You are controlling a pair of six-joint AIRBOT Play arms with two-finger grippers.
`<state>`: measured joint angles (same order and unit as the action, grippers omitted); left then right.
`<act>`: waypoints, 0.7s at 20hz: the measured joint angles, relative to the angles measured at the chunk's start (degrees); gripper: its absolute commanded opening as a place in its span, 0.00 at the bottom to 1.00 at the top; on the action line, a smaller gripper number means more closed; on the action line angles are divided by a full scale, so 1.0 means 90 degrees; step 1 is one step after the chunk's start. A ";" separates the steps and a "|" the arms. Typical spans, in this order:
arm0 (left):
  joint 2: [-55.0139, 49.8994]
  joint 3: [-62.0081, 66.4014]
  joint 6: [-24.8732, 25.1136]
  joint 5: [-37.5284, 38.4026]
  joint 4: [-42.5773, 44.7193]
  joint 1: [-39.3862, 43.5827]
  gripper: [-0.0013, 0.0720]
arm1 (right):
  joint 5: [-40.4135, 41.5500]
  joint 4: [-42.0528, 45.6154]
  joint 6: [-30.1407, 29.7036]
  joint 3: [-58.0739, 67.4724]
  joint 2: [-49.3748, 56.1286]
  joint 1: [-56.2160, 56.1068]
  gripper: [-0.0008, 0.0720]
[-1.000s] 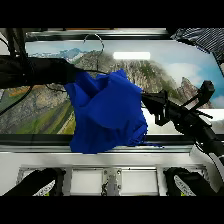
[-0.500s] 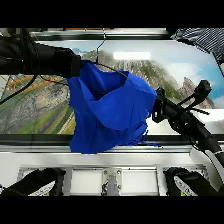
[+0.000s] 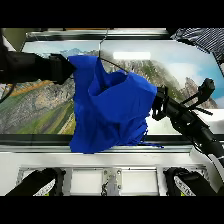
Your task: Fold the clothes and pants, and hang the long-sleeved shirts on hangers.
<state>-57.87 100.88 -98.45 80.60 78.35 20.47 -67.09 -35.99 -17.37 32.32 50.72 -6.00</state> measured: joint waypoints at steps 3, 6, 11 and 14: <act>0.0313 -0.0063 0.0005 -0.0121 0.0002 -0.0328 0.03 | 0.1071 0.0182 0.0095 0.0318 -0.0396 0.0000 0.02; 0.0442 -0.0087 0.0007 -0.0080 0.0005 -0.0573 0.03 | 0.2514 0.0600 0.0121 0.0685 -0.0806 0.0000 0.02; 0.0282 -0.0097 0.0022 0.0066 0.0002 -0.0695 0.03 | 0.3997 0.0923 -0.0355 0.0908 -0.1445 0.0000 0.03; 0.0068 -0.0097 0.0022 0.0170 -0.0002 -0.0712 0.03 | 0.4303 0.0986 -0.0573 0.0940 -0.1647 0.0000 0.02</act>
<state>-57.25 100.01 -98.26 82.13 78.32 14.06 -28.36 -27.11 -22.52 40.77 35.90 -6.00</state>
